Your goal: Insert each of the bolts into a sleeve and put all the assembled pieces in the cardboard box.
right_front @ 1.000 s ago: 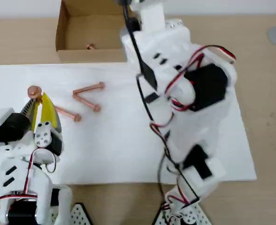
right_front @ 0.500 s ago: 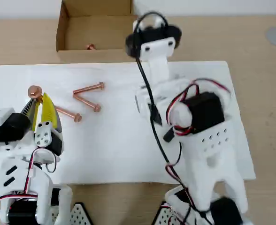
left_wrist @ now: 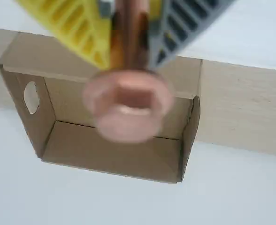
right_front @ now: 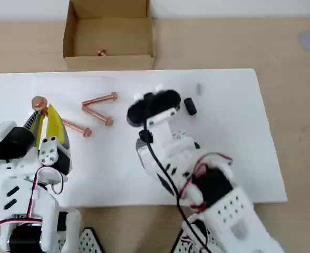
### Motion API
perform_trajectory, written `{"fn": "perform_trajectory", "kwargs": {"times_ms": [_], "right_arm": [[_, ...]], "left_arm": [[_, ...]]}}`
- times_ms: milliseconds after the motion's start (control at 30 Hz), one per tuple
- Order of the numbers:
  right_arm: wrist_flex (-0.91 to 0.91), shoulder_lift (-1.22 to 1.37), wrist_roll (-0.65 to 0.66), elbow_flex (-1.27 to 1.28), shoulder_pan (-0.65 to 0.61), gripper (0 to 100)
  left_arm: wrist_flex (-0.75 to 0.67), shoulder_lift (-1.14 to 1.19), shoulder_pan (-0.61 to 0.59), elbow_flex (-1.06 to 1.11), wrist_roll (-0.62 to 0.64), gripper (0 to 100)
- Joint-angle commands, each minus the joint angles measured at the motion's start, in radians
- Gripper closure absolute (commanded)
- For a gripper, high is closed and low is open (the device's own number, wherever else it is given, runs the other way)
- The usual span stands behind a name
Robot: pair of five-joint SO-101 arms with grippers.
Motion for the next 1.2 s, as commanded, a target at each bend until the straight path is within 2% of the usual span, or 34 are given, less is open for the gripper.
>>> {"fn": "perform_trajectory", "kwargs": {"times_ms": [0,267,533,700,933,1167], "right_arm": [[-0.16,-0.137,-0.011,0.091,-0.022,98.9],[-0.328,-0.306,-0.011,0.266,-0.097,98.9],[-0.465,-0.473,0.02,0.449,-0.217,98.9],[-0.559,-0.541,0.08,0.535,-0.259,98.9],[-0.637,-0.575,0.077,0.628,-0.259,98.9],[-0.64,-0.587,0.074,0.648,-0.259,98.9]], "left_arm": [[-0.021,-0.007,0.014,-0.011,0.002,99],[-0.026,0.001,0.029,0.0,-0.003,99],[-0.028,-0.005,0.27,0.031,0.0,99],[-0.028,-0.005,0.364,0.021,0.0,99],[-0.02,-0.005,0.374,-0.02,0.005,99],[-0.018,-0.004,0.376,-0.055,0.13,99]]}}
